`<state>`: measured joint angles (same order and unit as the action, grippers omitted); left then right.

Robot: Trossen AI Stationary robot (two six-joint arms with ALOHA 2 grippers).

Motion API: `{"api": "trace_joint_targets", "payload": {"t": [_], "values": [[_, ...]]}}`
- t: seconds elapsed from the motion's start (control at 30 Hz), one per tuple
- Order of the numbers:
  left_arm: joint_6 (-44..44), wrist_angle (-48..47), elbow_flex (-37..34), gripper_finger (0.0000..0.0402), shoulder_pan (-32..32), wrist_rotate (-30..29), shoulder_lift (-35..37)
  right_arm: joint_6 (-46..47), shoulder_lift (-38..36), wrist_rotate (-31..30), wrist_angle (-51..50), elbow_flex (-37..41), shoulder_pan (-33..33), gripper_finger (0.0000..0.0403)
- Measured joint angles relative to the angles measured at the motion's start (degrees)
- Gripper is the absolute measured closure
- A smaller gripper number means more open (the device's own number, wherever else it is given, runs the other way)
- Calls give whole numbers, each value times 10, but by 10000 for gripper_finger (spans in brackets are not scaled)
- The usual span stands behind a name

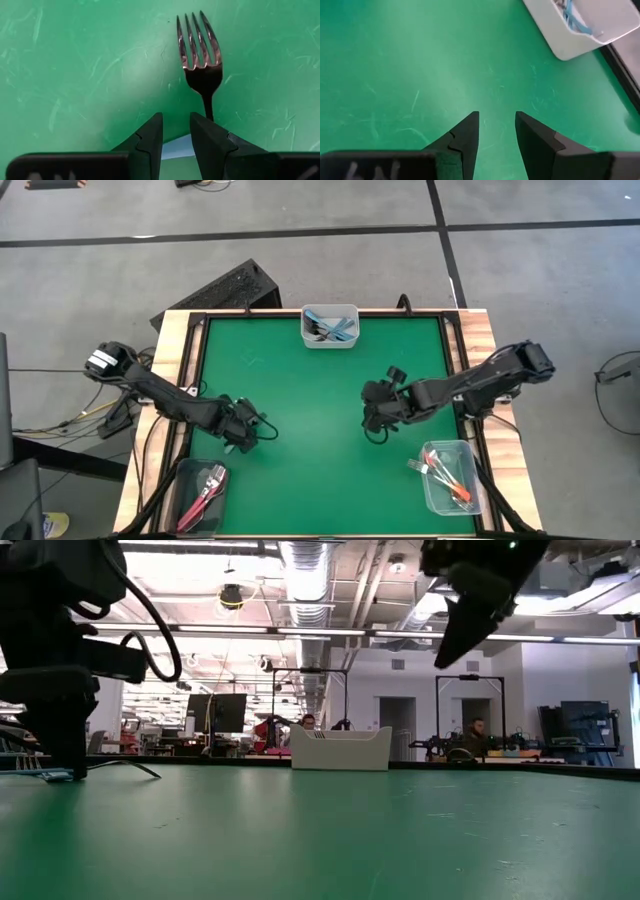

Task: Sort silverware by color (type)
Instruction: Put the blue fork into the white bin

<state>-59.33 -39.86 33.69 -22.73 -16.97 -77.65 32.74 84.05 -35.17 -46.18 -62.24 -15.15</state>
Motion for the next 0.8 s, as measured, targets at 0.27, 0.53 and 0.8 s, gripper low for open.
{"api": "trace_joint_targets", "payload": {"t": [0.27,0.53,0.8], "values": [[23,-2,0,315,3,2,61,4,0,-14,14,0,15,251],[31,2,-1,315,3,13,78,2,-32,-38,28,0,14,251],[33,76,-15,315,3,42,9,2,-25,-39,32,0,0,251]]}}
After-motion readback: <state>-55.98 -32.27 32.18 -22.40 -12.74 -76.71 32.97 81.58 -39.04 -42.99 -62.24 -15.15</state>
